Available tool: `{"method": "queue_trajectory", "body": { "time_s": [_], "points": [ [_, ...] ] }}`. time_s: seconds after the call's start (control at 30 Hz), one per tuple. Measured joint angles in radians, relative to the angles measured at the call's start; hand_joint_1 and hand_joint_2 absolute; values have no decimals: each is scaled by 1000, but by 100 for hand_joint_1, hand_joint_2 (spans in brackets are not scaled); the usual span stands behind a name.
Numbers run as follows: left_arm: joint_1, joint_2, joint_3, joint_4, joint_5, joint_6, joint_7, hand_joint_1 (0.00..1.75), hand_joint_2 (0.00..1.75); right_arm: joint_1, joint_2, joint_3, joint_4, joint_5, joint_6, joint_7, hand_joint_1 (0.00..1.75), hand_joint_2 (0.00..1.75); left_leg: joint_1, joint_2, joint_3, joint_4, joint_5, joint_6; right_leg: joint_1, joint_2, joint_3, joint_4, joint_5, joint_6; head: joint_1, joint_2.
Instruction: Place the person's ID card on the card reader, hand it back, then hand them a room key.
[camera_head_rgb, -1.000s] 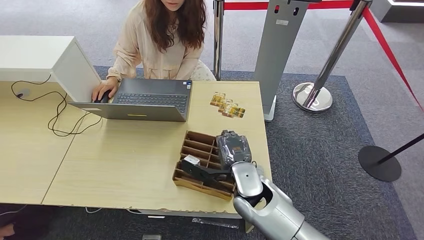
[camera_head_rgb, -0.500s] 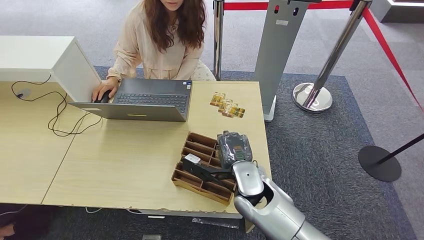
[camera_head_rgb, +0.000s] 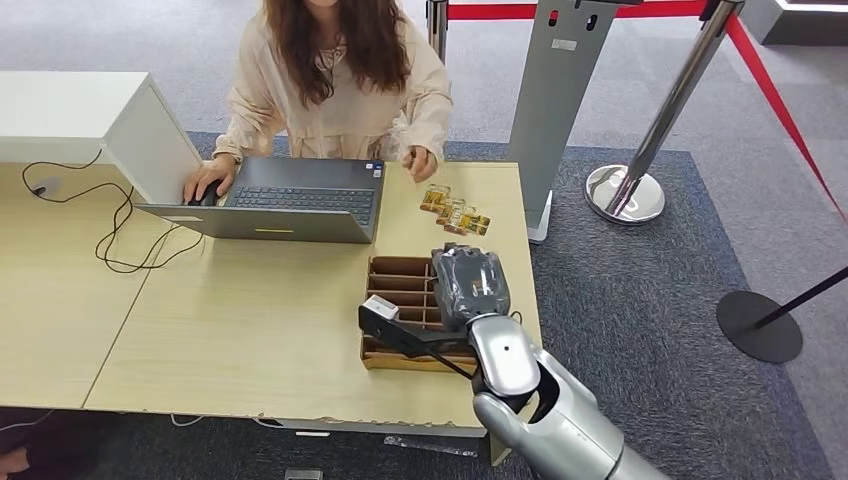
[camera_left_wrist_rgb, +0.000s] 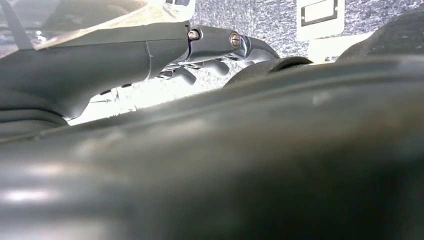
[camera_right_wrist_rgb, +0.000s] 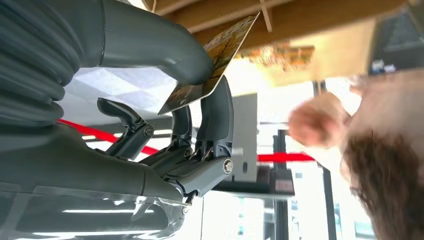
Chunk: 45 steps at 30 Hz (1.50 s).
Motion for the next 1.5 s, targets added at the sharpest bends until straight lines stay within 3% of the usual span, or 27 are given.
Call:
{"method": "queue_trajectory", "body": {
  "time_s": [0.63,0.73,0.9,1.03,1.5],
  "points": [
    [2,-13,0,0,4,-1,-15,0,0,-45,-23,1,-166,7,-35,-22,175,175,0,0,-1,0,0,0,0,0,0,0,0,0,0,0],
    [1,-19,0,0,-3,0,-4,0,0,-70,-23,0,-161,-19,-79,-31,175,175,0,0,-1,0,0,0,0,0,0,0,0,0,0,0],
    [-1,-56,-1,0,-25,1,85,0,0,-104,-22,-15,-133,-70,-185,-70,175,175,0,0,-1,0,0,0,0,0,0,0,0,0,0,0],
    [-1,-78,-1,0,-28,2,93,0,0,-120,-15,-23,-98,-93,-247,-94,175,175,0,-1,-1,0,0,0,0,0,0,0,0,0,0,0],
    [0,-95,-1,0,-27,2,91,0,0,-140,12,-40,14,-129,-312,-119,175,175,0,-1,-2,0,0,0,0,0,-1,0,0,0,0,0]
  ]
}}
